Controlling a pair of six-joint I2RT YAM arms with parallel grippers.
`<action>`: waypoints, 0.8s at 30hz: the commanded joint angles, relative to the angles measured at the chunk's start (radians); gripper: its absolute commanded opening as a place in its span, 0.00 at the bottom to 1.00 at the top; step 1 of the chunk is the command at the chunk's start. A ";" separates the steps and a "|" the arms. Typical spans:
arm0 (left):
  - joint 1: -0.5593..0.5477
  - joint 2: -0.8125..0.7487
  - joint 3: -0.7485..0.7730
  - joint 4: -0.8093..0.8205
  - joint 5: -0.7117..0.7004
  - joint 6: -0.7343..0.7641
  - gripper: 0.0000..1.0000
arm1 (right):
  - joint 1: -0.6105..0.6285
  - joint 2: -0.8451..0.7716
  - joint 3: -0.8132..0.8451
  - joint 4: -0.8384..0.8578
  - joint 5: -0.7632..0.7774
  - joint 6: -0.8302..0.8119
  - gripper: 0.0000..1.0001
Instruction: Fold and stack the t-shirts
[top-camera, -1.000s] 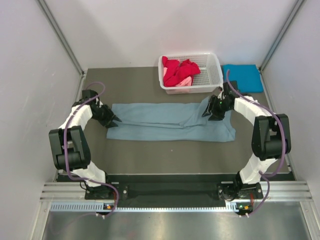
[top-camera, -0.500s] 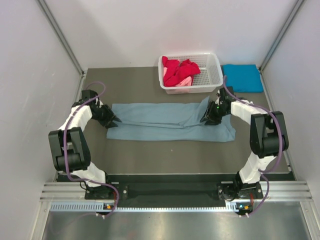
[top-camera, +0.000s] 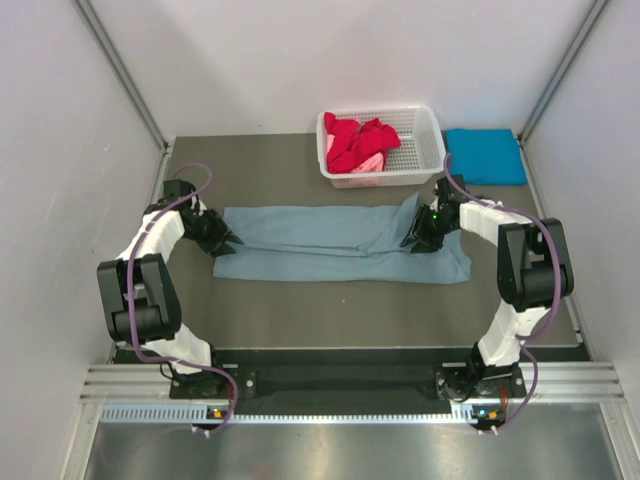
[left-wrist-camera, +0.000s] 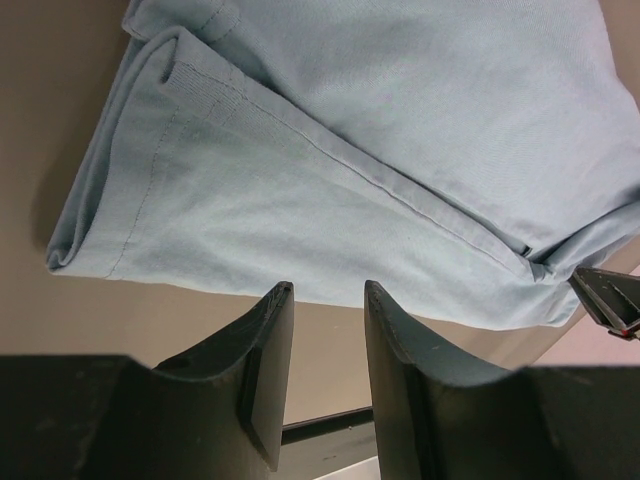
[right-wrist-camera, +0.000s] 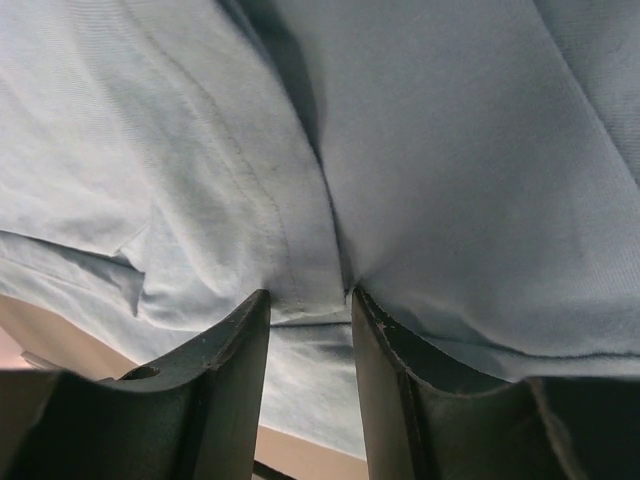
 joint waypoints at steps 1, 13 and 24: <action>0.002 0.006 0.030 0.002 0.021 0.016 0.40 | 0.007 0.023 0.035 0.017 0.016 -0.017 0.39; 0.002 0.009 0.036 -0.012 0.018 0.027 0.40 | 0.016 0.014 0.082 0.025 -0.065 0.075 0.22; 0.002 -0.013 0.004 0.006 0.027 0.017 0.40 | 0.027 -0.092 0.024 0.077 -0.182 0.463 0.00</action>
